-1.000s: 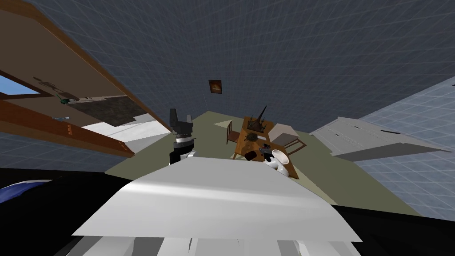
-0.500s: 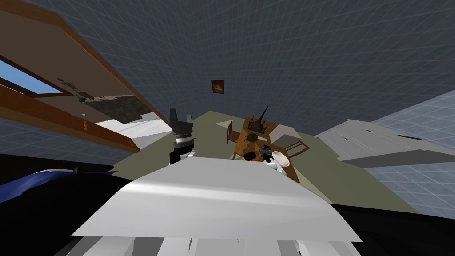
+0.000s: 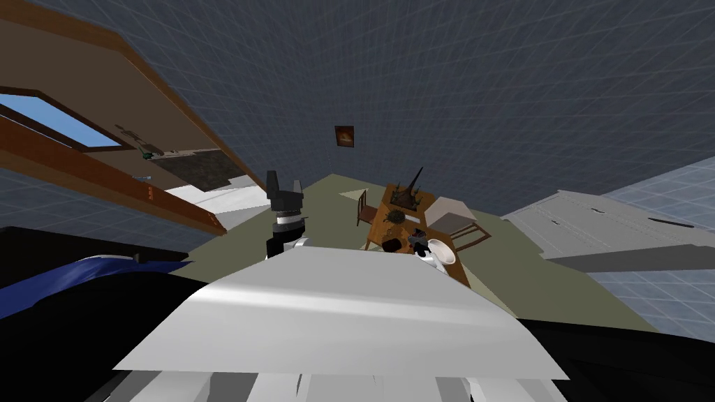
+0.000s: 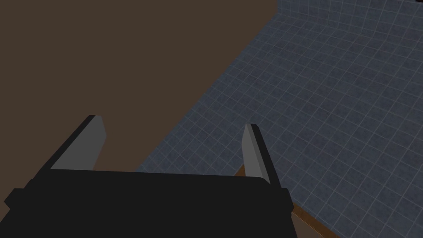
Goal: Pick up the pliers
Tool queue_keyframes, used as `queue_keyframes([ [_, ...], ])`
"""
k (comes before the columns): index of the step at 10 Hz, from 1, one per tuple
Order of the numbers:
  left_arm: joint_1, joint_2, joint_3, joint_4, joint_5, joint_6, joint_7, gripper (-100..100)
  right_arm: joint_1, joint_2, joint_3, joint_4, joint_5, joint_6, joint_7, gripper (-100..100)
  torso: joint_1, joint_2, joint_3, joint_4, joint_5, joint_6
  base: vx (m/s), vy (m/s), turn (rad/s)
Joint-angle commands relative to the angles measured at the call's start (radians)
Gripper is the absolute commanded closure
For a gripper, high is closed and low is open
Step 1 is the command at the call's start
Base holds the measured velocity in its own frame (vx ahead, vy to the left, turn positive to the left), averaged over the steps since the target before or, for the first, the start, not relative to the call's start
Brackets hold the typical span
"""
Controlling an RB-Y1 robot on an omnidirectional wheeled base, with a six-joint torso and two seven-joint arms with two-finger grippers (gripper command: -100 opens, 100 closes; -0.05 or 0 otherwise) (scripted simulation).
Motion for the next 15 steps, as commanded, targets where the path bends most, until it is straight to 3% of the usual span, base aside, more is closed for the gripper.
queue_keyframes([
  [1,0.0,0.0,0.0,0.0,0.0,0.0,0.0,0,0.0,0.0,0.0,0.0,0.0,0.0,0.0,100,0.0,0.0,0.0,0.0,0.0,0.0,0.001,-0.006,-0.013],
  [4,0.0,0.0,0.0,0.0,0.0,0.0,0.0,0,-0.001,0.0,-0.002,-0.001,-0.001,-0.001,-0.002,100,0.002,-0.002,-0.002,-0.002,0.0,-0.001,0.0,0.0,0.0],
  [5,0.0,0.0,0.0,0.0,0.0,0.0,0.0,0,-0.001,0.0,-0.002,-0.001,-0.001,-0.001,-0.002,0,0.002,-0.002,-0.002,-0.002,0.0,-0.001,0.0,0.0,0.0],
  [6,0.0,0.0,0.0,0.0,0.0,0.0,0.0,0,-0.031,-0.05,0.048,0.048,0.011,-0.022,-0.052,100,0.002,-0.002,-0.002,-0.002,0.0,-0.001,0.027,0.06,-0.226],
  [7,0.0,0.0,0.0,0.0,0.0,0.0,0.0,0,-0.031,-0.059,0.049,0.048,0.011,-0.022,-0.068,100,0.003,-0.004,-0.004,-0.003,0.0,0.0,0.034,0.085,-0.128],
  [8,0.0,0.0,0.0,0.0,0.0,0.0,0.0,0,-0.049,-0.096,0.082,0.075,0.017,-0.035,-0.102,100,0.004,-0.005,-0.004,-0.004,0.0,0.0,0.006,0.089,-0.114],
  [9,0.0,0.0,0.0,0.0,0.0,0.0,0.0,0,-0.049,-0.096,0.082,0.075,0.017,-0.035,-0.112,100,0.004,-0.005,-0.004,-0.003,0.0,-0.001,0.007,0.068,-0.037],
  [10,0.0,0.0,0.0,0.0,0.0,0.0,0.0,0,-0.066,-0.133,0.114,0.102,0.023,-0.047,-0.15,100,0.003,-0.004,-0.004,-0.003,0.0,-0.001,0.011,0.056,-0.104],
  [11,0.0,0.0,0.0,0.0,0.0,0.0,0.0,0,-0.066,-0.133,0.114,0.102,0.023,-0.047,-0.156,100,0.002,-0.004,-0.004,-0.003,-0.001,0.0,0.006,0.044,-0.064],
  [12,0.0,0.0,0.0,0.0,0.0,0.0,0.0,0,-0.083,-0.17,0.146,0.128,0.03,-0.06,-0.196,100,0.001,-0.004,-0.003,-0.003,-0.001,0.0,0.007,0.051,-0.101],
  [13,0.0,0.0,0.0,0.0,0.0,0.0,0.0,0,-0.083,-0.17,0.146,0.128,0.03,-0.06,-0.201,100,0.001,-0.004,-0.003,-0.003,-0.001,0.0,0.004,0.045,-0.062],
  [14,0.0,0.0,0.0,0.0,0.0,0.0,0.0,0,-0.1,-0.207,0.178,0.155,0.036,-0.073,-0.242,100,0.001,-0.004,-0.003,-0.003,-0.001,0.0,-0.001,0.06,-0.102],
  [15,0.0,0.0,0.0,0.0,0.0,0.0,0.0,0,-0.1,-0.207,0.178,0.155,0.036,-0.073,-0.245,100,0.002,-0.003,-0.003,-0.003,-0.001,0.0,0.003,0.057,-0.061],
])
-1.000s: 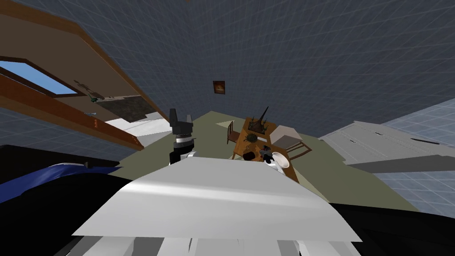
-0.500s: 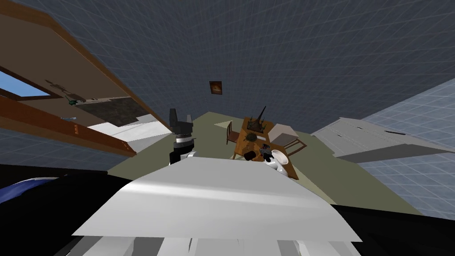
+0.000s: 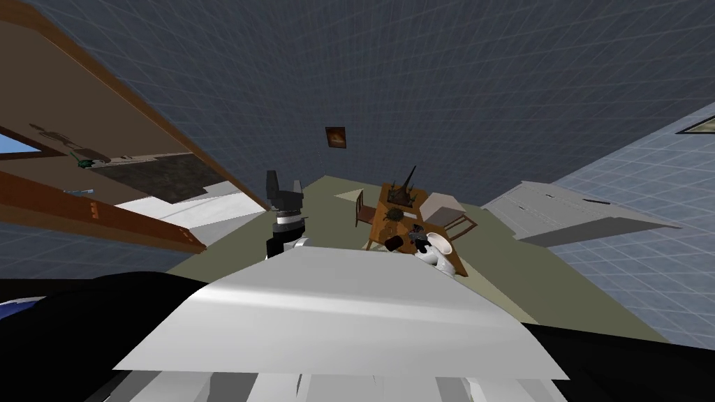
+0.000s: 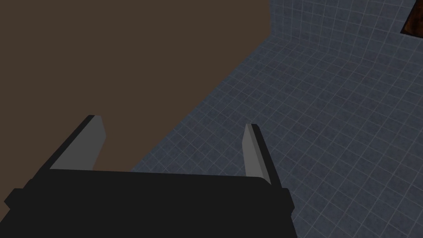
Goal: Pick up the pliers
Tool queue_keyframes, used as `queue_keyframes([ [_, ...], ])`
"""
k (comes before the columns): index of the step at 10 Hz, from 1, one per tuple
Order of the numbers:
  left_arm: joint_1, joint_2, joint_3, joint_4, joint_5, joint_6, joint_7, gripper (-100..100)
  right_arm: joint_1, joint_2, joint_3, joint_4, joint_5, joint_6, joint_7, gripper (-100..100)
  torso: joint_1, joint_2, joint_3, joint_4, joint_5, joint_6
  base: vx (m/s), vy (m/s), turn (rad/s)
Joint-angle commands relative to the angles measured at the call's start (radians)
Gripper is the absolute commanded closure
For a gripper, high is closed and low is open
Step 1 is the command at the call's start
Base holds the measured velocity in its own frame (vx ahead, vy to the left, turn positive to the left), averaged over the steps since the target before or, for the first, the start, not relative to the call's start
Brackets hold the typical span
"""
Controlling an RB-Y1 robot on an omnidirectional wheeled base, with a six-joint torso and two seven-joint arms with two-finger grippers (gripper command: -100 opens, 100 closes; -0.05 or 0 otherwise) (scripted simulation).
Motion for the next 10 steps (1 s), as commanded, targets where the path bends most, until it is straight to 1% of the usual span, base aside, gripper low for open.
queue_keyframes([
  [1,0.0,0.0,0.0,0.0,0.0,0.0,0.0,0,-0.019,-0.042,0.036,0.031,0.008,-0.016,-0.05,100,0.0,0.0,0.0,0.0,0.0,0.0,0.008,0.055,-0.107],
  [2,0.0,0.0,0.0,0.0,0.0,0.0,0.0,0,-0.019,-0.042,0.036,0.031,0.008,-0.016,-0.054,100,0.0,0.0,0.0,0.0,0.0,0.001,0.005,0.05,-0.068],
  [3,0.0,0.0,0.0,0.0,0.0,0.0,0.0,0,-0.037,-0.079,0.068,0.057,0.014,-0.028,-0.094,100,0.0,0.0,0.0,0.0,0.0,0.0,0.004,0.074,-0.12],
  [4,0.0,0.0,0.0,0.0,0.0,0.0,0.0,0,-0.037,-0.079,0.068,0.057,0.014,-0.028,-0.098,100,0.001,0.0,0.0,0.0,0.001,0.001,0.003,0.06,-0.056],
  [5,0.0,0.0,0.0,0.0,0.0,0.0,0.0,0,-0.054,-0.116,0.101,0.084,0.02,-0.041,-0.139,100,0.0,0.0,0.0,0.0,0.0,0.0,0.004,0.063,-0.108],
  [6,0.0,0.0,0.0,0.0,0.0,0.0,0.0,0,-0.054,-0.116,0.101,0.084,0.02,-0.041,-0.143,100,0.0,0.0,0.0,0.0,0.001,0.001,0.002,0.049,-0.06],
  [7,0.0,0.0,0.0,0.0,0.0,0.0,0.0,0,-0.071,-0.153,0.133,0.111,0.026,-0.054,-0.184,100,0.0,0.0,0.0,0.0,0.0,0.0,-0.006,0.053,-0.075],
  [8,0.0,0.0,0.0,0.0,0.0,0.0,0.0,0,-0.071,-0.153,0.133,0.111,0.026,-0.054,-0.187,100,0.0,0.001,0.001,0.0,0.001,0.001,-0.007,0.046,-0.07],
  [9,0.0,0.0,0.0,0.0,0.0,0.0,0.0,0,-0.07,-0.146,0.126,0.111,0.027,-0.055,-0.178,100,0.0,0.001,0.001,0.001,0.0,0.001,-0.003,0.017,-0.013],
  [10,0.0,0.0,0.0,0.0,0.0,0.0,0.0,0,-0.069,-0.148,0.127,0.111,0.027,-0.055,-0.181,0,-0.002,0.001,0.001,0.001,0.0,0.0,0.0,0.0,0.0],
])
